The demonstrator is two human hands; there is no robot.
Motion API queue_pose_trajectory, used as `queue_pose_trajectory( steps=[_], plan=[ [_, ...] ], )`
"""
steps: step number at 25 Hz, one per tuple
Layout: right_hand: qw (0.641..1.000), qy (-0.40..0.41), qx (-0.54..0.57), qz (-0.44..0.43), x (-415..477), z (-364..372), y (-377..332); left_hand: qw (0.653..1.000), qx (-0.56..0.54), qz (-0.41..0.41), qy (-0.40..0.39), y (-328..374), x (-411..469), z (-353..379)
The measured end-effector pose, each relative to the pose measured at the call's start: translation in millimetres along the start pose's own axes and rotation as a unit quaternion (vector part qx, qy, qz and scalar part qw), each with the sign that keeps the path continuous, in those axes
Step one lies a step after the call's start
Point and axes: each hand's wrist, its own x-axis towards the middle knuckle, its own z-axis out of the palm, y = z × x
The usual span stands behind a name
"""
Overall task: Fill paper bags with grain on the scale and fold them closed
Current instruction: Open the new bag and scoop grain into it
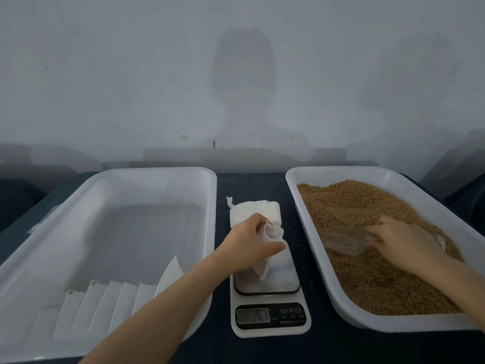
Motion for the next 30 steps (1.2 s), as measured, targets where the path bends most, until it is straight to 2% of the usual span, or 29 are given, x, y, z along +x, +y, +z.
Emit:
queue_pose_trajectory(
  steps=[4,8,15,21,23,25,27,28,30],
  plan=[
    [0.999,-0.007,0.033,0.01,3.0,3.4,4.1,1.0,0.004,-0.002,-0.003,0.0,0.1,-0.2],
    [1.0,0.011,0.021,0.012,0.4,2.9,6.9,1.0,-0.005,-0.005,-0.003,-0.8,0.7,0.5],
    [0.991,-0.051,0.117,0.031,-4.3,-1.1,4.3,1.0,-0.007,-0.006,-0.006,-4.2,2.2,0.8],
    [0.971,-0.094,0.213,0.06,-10.4,-0.7,3.2,1.0,-0.009,-0.004,-0.005,-4.2,2.7,0.4],
    [0.98,-0.094,0.166,0.062,-12.2,-3.9,2.4,1.0,-0.009,-0.005,-0.007,-3.3,2.1,0.5],
    [0.989,-0.031,0.127,0.068,-15.9,-16.7,-7.2,1.0,-0.006,-0.005,-0.008,-2.6,1.9,0.4],
    [0.971,0.048,0.231,0.03,-22.2,-37.1,-31.0,1.0,-0.003,-0.007,-0.008,-1.6,1.6,0.3],
    [0.955,0.062,0.291,-0.011,-26.3,-49.3,-47.9,1.0,-0.002,-0.006,-0.009,-1.0,1.2,0.6],
    [0.928,0.034,0.362,-0.083,-32.0,-67.2,-85.1,1.0,0.002,-0.004,-0.007,0.0,0.6,1.1]
  ],
)
